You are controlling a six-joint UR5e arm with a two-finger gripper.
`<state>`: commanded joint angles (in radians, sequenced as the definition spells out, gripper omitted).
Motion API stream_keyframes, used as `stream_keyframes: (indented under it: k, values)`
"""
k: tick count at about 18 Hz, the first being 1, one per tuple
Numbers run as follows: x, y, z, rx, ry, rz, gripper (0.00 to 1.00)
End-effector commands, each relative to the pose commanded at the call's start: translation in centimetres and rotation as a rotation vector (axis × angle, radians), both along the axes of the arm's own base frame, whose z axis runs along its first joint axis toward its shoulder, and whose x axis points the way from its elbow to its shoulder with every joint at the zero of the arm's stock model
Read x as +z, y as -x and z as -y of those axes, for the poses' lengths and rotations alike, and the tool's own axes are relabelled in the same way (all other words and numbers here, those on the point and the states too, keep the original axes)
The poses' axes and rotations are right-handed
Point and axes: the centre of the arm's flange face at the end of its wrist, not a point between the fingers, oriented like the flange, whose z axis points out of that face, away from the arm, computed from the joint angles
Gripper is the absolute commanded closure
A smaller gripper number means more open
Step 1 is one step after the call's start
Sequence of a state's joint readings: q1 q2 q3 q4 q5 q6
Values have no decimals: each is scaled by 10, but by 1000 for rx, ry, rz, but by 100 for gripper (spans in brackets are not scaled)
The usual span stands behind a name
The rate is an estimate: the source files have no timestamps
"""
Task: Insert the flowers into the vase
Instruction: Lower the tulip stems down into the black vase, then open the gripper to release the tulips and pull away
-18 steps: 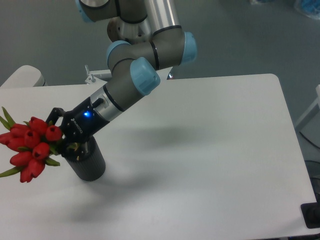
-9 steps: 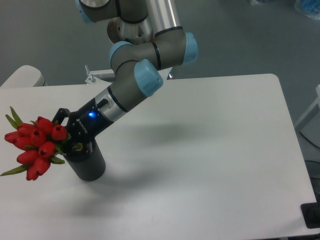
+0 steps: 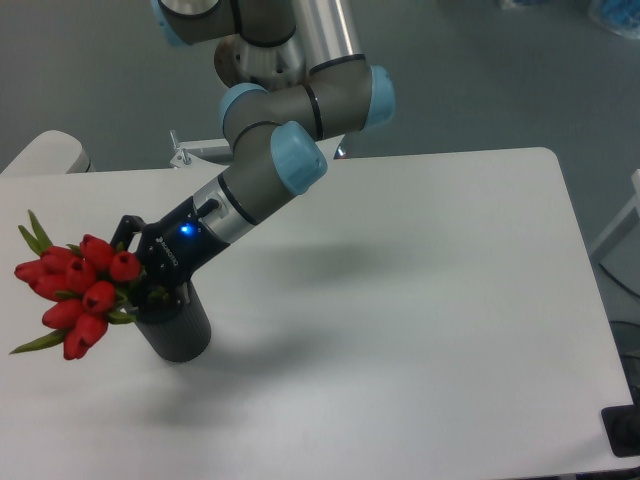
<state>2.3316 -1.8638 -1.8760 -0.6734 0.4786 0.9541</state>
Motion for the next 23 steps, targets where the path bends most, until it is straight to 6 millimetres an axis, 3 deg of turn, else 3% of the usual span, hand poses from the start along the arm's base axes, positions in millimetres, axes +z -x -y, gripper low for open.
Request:
stream_keyframes:
  k: [4, 10, 15, 23]
  values:
    - [0, 4, 2, 8, 2, 2, 50]
    - [-6, 17, 14, 40, 11, 11, 27]
    - [-8, 21, 19, 51, 14, 14, 0]
    - [-19, 30, 49, 59, -13, -37, 0]
